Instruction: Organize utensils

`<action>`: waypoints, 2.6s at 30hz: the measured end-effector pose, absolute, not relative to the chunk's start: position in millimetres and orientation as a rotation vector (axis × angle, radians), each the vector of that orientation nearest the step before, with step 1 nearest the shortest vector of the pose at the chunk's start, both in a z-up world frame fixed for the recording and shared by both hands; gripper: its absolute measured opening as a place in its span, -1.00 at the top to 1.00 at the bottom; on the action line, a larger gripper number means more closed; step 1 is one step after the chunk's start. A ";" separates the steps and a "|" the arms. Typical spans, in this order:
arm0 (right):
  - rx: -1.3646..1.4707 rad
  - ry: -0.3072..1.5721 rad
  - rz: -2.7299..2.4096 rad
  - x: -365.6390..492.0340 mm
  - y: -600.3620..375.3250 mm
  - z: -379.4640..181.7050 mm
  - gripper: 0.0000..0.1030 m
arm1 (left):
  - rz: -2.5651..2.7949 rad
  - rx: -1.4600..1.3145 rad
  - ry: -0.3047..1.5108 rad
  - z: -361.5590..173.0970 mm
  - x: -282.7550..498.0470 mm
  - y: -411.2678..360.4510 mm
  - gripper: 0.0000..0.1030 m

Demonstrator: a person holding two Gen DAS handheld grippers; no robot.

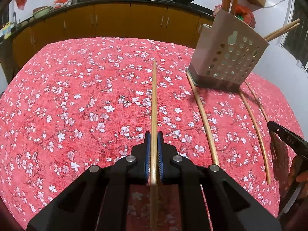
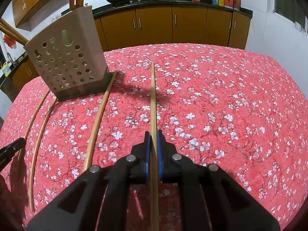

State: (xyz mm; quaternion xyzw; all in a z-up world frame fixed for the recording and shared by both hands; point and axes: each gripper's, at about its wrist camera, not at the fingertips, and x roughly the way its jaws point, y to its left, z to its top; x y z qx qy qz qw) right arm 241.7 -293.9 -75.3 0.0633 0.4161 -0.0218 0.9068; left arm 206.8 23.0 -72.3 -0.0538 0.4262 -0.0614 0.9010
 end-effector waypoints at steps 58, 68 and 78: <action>0.150 0.461 -0.026 179.2 -301.5 54.7 0.85 | -0.171 -0.161 0.608 40.1 177.8 25.0 0.86; 0.179 0.291 0.067 173.5 -301.1 138.8 0.85 | -0.238 -0.151 0.486 102.0 176.3 21.6 0.86; 0.173 0.077 0.136 194.7 -265.9 197.5 0.85 | -0.334 -0.119 0.307 167.2 175.8 -16.1 0.86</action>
